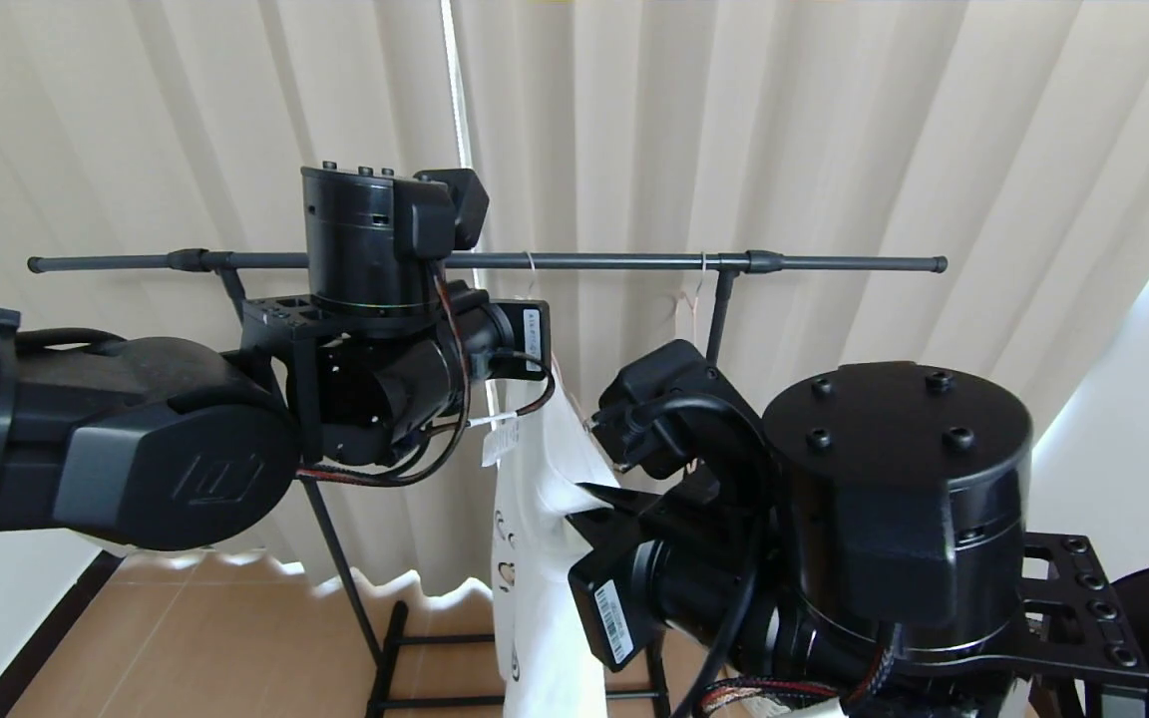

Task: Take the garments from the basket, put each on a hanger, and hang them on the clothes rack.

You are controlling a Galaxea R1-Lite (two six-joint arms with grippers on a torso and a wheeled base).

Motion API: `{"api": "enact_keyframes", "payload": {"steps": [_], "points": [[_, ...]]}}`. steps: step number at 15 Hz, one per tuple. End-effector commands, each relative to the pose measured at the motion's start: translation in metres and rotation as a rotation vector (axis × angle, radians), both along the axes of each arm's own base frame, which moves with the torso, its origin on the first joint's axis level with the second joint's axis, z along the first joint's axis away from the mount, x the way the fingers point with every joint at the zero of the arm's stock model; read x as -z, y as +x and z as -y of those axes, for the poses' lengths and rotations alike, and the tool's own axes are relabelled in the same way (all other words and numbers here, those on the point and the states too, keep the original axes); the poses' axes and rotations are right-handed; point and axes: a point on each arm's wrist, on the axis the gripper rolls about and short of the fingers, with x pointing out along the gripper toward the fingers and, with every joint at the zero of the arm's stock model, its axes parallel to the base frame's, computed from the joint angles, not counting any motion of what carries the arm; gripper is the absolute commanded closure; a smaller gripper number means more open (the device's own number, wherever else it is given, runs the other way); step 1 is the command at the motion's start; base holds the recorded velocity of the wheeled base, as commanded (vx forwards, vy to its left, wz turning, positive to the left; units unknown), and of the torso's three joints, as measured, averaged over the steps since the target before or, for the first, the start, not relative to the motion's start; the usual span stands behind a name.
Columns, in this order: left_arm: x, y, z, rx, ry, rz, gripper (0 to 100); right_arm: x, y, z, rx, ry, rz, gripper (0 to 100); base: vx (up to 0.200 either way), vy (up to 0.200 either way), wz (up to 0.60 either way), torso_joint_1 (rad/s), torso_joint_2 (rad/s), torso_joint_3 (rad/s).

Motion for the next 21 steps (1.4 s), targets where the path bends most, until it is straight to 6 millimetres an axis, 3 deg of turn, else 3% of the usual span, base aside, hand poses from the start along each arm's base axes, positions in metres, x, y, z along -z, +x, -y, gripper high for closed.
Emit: {"api": "enact_keyframes", "payload": {"steps": [1,6,9,18,21], "points": [[0.001,0.0,0.0,-0.004,0.001,-0.003,100,0.002,0.003,0.0,0.008,-0.007,-0.002,100,0.0,0.0,0.0,0.0,0.0,0.0],[-0.002,0.0,-0.01,-0.042,0.001,0.001,100,-0.002,0.05,0.035,0.173,-0.06,0.043,100,0.0,0.0,0.0,0.0,0.0,0.0],[-0.006,-0.008,-0.018,-0.088,0.014,0.003,100,-0.007,0.076,0.045,0.252,-0.044,0.057,100,0.0,0.0,0.0,0.0,0.0,0.0],[-0.001,-0.041,-0.026,-0.081,0.064,-0.215,100,0.011,0.124,0.006,0.396,0.121,0.057,100,0.0,0.0,0.0,0.0,0.0,0.0],[0.002,-0.051,-0.022,-0.067,0.065,-0.263,100,0.011,0.144,0.002,0.46,0.19,0.083,100,0.0,0.0,0.0,0.0,0.0,0.0]]}}
